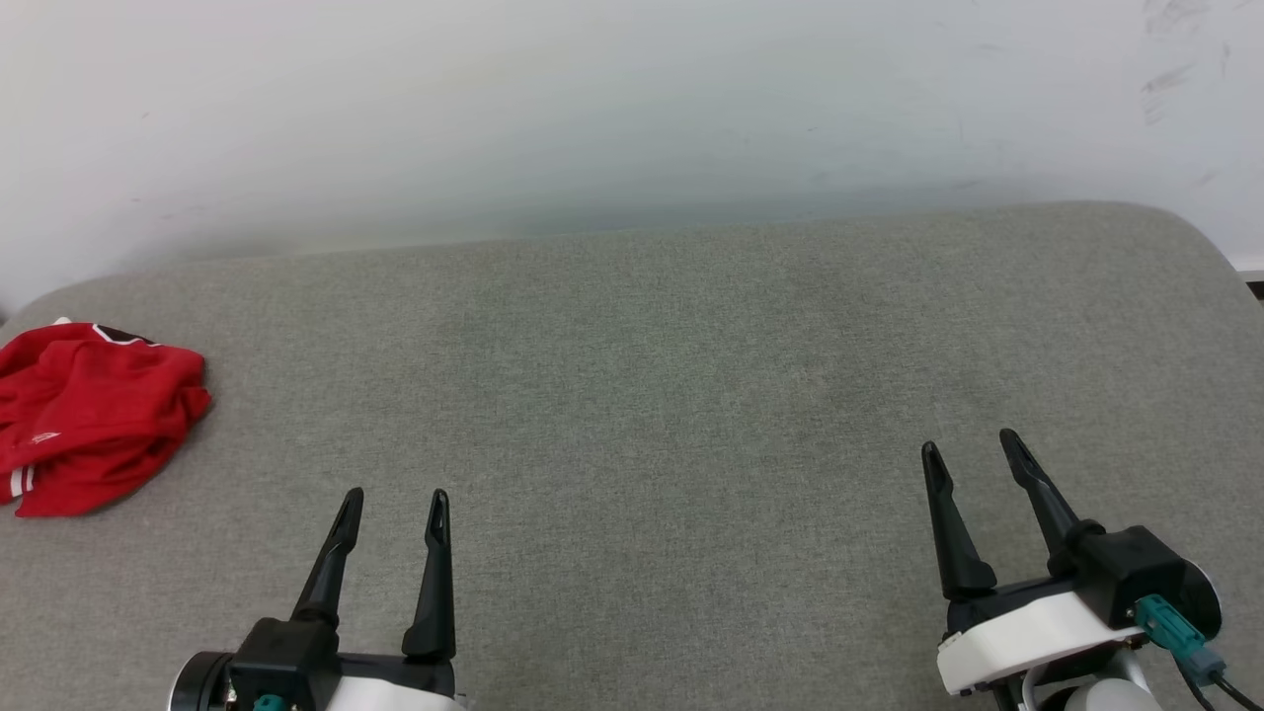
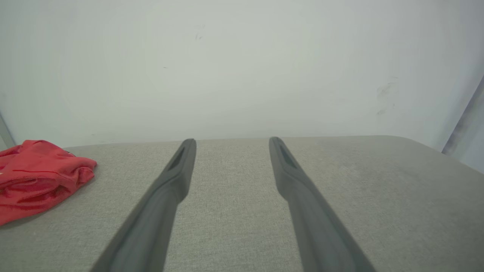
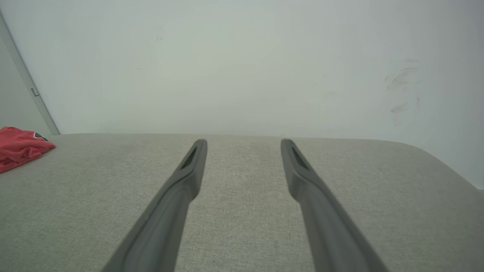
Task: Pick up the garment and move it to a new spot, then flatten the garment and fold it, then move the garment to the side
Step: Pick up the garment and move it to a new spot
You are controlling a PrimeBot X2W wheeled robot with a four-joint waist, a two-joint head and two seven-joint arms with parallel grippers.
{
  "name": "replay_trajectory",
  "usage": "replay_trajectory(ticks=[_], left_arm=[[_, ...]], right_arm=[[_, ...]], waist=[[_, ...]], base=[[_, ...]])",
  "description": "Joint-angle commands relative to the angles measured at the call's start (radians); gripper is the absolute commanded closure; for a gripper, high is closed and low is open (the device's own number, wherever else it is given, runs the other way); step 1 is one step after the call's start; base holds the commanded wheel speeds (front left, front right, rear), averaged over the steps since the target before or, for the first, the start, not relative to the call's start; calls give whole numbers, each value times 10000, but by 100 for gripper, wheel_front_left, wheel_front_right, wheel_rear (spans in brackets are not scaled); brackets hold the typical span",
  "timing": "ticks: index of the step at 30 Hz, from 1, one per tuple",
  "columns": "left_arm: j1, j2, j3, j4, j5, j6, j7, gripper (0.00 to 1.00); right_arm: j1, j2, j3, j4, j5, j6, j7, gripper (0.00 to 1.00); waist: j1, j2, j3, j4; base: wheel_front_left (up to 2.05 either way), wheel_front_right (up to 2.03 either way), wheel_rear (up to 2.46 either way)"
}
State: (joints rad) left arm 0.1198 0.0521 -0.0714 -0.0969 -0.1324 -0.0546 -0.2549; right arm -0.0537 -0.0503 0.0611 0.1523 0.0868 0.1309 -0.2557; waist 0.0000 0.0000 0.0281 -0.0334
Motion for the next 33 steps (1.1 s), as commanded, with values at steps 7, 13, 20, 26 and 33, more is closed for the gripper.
replay_trajectory(ticks=[7, 13, 20, 26, 33], left_arm=[[167, -22, -65, 4, 198, -38, -110, 0], [121, -22, 107, 117, 121, -79, -109, 0], [242, -21, 420, 165, 180, -169, -109, 0], [401, -20, 718, 187, 257, -288, -109, 0], [621, -21, 1021, 163, 383, -428, -109, 0]], right_arm=[[-34, 2, 36, -54, -259, -3, -99, 0], [92, 4, 151, -45, -200, -3, -99, 0], [288, 4, 356, 7, -85, -3, -99, 0], [421, 4, 595, 62, 67, -3, -99, 0], [534, 4, 868, 151, 264, -3, -98, 0]], waist=[[0, 0, -16, 52], [0, 0, -51, 434], [0, 0, -174, 1370], [0, 0, -340, 2443], [0, 0, -527, 3583]], base=[[0, 0, 0], [0, 0, 0], [0, 0, 0], [0, 0, 0], [0, 0, 0]])
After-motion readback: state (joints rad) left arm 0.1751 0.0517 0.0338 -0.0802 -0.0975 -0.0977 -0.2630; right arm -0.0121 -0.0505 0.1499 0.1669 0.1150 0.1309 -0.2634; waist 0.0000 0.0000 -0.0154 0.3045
